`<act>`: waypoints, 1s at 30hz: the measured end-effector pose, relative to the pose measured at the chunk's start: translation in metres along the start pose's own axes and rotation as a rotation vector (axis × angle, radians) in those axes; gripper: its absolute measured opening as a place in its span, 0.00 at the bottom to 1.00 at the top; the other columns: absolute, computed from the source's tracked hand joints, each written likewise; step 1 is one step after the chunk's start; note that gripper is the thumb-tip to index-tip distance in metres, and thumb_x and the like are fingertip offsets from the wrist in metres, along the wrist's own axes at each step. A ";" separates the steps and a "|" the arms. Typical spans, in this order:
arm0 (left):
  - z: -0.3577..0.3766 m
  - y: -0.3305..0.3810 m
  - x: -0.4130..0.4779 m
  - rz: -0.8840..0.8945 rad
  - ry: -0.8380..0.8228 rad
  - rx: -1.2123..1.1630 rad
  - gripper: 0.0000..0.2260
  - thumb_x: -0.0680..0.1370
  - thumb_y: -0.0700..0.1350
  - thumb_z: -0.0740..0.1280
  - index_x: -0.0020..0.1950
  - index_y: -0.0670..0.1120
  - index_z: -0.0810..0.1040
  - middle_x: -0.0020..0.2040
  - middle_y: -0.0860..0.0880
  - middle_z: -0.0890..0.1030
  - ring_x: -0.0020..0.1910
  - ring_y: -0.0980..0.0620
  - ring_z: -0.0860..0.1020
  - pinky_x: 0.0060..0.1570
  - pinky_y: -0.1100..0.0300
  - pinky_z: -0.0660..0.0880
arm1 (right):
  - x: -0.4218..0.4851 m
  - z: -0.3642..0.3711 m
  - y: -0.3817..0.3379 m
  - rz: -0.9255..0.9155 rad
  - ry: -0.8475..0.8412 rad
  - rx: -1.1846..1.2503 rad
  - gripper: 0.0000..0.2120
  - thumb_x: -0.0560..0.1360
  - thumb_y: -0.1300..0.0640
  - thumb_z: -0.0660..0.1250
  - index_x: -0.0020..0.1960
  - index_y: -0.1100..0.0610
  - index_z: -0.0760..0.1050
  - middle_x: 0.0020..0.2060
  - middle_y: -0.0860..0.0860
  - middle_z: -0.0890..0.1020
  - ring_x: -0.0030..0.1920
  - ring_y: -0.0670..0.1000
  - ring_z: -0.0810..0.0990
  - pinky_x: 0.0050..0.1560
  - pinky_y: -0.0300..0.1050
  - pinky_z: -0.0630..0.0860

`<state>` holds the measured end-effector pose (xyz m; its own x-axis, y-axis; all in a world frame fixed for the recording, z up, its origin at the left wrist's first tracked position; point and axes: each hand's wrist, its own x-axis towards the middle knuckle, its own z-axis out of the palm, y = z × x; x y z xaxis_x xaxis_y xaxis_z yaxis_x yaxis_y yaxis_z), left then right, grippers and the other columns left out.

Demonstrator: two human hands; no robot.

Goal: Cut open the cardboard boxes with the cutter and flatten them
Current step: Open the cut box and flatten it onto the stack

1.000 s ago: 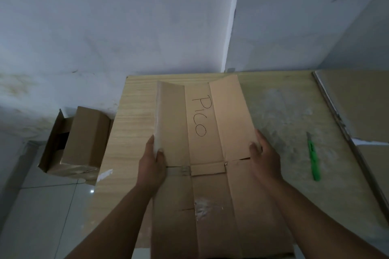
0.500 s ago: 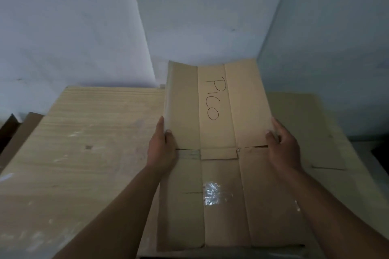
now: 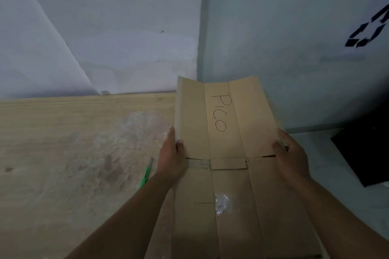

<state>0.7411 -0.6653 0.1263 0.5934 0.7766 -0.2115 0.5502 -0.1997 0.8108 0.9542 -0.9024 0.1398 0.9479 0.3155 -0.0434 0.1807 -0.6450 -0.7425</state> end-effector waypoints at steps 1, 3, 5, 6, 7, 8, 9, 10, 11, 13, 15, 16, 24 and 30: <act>0.006 0.001 -0.001 -0.022 -0.013 0.029 0.28 0.87 0.47 0.57 0.85 0.46 0.50 0.79 0.43 0.66 0.76 0.43 0.67 0.74 0.54 0.63 | 0.002 -0.002 0.008 0.014 -0.015 -0.026 0.22 0.81 0.55 0.64 0.75 0.54 0.70 0.71 0.52 0.74 0.70 0.55 0.73 0.71 0.49 0.68; 0.013 -0.004 0.000 -0.084 -0.052 0.113 0.29 0.86 0.46 0.60 0.84 0.44 0.53 0.77 0.42 0.69 0.74 0.41 0.70 0.72 0.50 0.67 | 0.006 -0.001 0.021 0.063 -0.056 -0.081 0.22 0.81 0.56 0.65 0.74 0.57 0.71 0.70 0.56 0.75 0.69 0.57 0.74 0.68 0.49 0.69; 0.016 -0.012 0.003 -0.132 -0.111 0.240 0.24 0.84 0.44 0.63 0.79 0.42 0.64 0.70 0.41 0.71 0.67 0.40 0.74 0.67 0.48 0.72 | 0.008 0.002 0.035 0.132 -0.106 -0.129 0.22 0.80 0.57 0.66 0.73 0.59 0.72 0.68 0.59 0.77 0.65 0.60 0.76 0.64 0.50 0.71; 0.017 -0.015 0.003 -0.157 -0.143 0.277 0.21 0.83 0.44 0.63 0.75 0.41 0.69 0.67 0.41 0.71 0.65 0.39 0.75 0.64 0.50 0.74 | 0.008 0.003 0.040 0.164 -0.127 -0.139 0.22 0.80 0.57 0.66 0.73 0.59 0.72 0.67 0.60 0.77 0.64 0.61 0.77 0.63 0.51 0.71; 0.017 -0.017 0.002 -0.183 -0.171 0.287 0.19 0.82 0.43 0.63 0.73 0.41 0.71 0.66 0.42 0.70 0.63 0.39 0.75 0.62 0.53 0.74 | 0.009 0.005 0.043 0.192 -0.142 -0.142 0.21 0.80 0.58 0.65 0.73 0.58 0.72 0.67 0.59 0.77 0.64 0.61 0.77 0.63 0.51 0.72; 0.019 -0.019 0.000 -0.202 -0.189 0.286 0.19 0.82 0.43 0.63 0.73 0.42 0.71 0.66 0.42 0.69 0.62 0.39 0.75 0.60 0.55 0.73 | 0.009 0.006 0.044 0.213 -0.148 -0.140 0.21 0.80 0.58 0.65 0.72 0.58 0.72 0.67 0.59 0.77 0.64 0.61 0.77 0.63 0.51 0.72; 0.020 -0.020 -0.001 -0.206 -0.197 0.288 0.20 0.82 0.43 0.63 0.74 0.42 0.70 0.65 0.42 0.69 0.62 0.39 0.74 0.59 0.56 0.72 | 0.011 0.007 0.045 0.226 -0.146 -0.138 0.21 0.80 0.59 0.65 0.72 0.58 0.73 0.67 0.59 0.77 0.64 0.61 0.77 0.63 0.51 0.71; 0.022 -0.021 -0.002 -0.200 -0.204 0.291 0.20 0.82 0.43 0.63 0.75 0.43 0.70 0.64 0.42 0.70 0.62 0.39 0.74 0.58 0.56 0.71 | 0.011 0.008 0.044 0.236 -0.137 -0.132 0.21 0.79 0.60 0.65 0.72 0.58 0.73 0.68 0.59 0.77 0.64 0.61 0.77 0.63 0.51 0.71; 0.023 -0.022 -0.003 -0.185 -0.211 0.297 0.21 0.82 0.43 0.63 0.75 0.44 0.70 0.63 0.42 0.71 0.62 0.39 0.74 0.57 0.55 0.72 | 0.011 0.009 0.044 0.246 -0.122 -0.123 0.21 0.79 0.60 0.65 0.72 0.58 0.74 0.68 0.59 0.77 0.65 0.61 0.77 0.64 0.51 0.71; 0.026 -0.024 -0.004 -0.161 -0.221 0.301 0.21 0.81 0.43 0.63 0.75 0.44 0.70 0.63 0.41 0.74 0.63 0.39 0.74 0.58 0.53 0.72 | 0.011 0.010 0.042 0.264 -0.095 -0.110 0.21 0.79 0.61 0.63 0.72 0.58 0.74 0.67 0.60 0.78 0.65 0.61 0.77 0.65 0.52 0.72; 0.027 -0.025 -0.003 -0.162 -0.214 0.297 0.21 0.81 0.44 0.64 0.75 0.44 0.71 0.64 0.41 0.75 0.63 0.39 0.74 0.57 0.54 0.72 | 0.012 0.012 0.043 0.276 -0.106 -0.129 0.22 0.79 0.60 0.62 0.72 0.56 0.73 0.66 0.61 0.78 0.64 0.62 0.78 0.64 0.53 0.74; 0.027 -0.026 -0.003 -0.164 -0.207 0.299 0.20 0.82 0.45 0.65 0.74 0.44 0.72 0.64 0.41 0.75 0.61 0.40 0.75 0.55 0.55 0.71 | 0.012 0.013 0.044 0.289 -0.120 -0.149 0.22 0.78 0.58 0.61 0.72 0.54 0.74 0.64 0.62 0.79 0.62 0.62 0.78 0.63 0.53 0.75; 0.017 -0.031 -0.004 -0.178 -0.155 0.199 0.24 0.82 0.50 0.68 0.76 0.43 0.70 0.66 0.45 0.78 0.60 0.43 0.78 0.57 0.51 0.77 | -0.001 0.029 0.001 0.210 -0.025 -0.383 0.29 0.76 0.51 0.64 0.75 0.57 0.64 0.69 0.62 0.67 0.68 0.63 0.68 0.67 0.60 0.65; -0.020 -0.041 -0.009 -0.072 -0.094 0.263 0.24 0.84 0.50 0.65 0.79 0.45 0.67 0.69 0.47 0.76 0.58 0.49 0.78 0.51 0.58 0.77 | -0.027 0.070 -0.043 -0.046 -0.165 -0.391 0.28 0.78 0.52 0.62 0.77 0.56 0.63 0.74 0.59 0.65 0.72 0.61 0.67 0.72 0.59 0.62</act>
<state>0.7008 -0.6521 0.1060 0.5927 0.7378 -0.3230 0.7189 -0.3037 0.6253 0.9031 -0.8349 0.1261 0.8878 0.4365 -0.1459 0.3375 -0.8330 -0.4385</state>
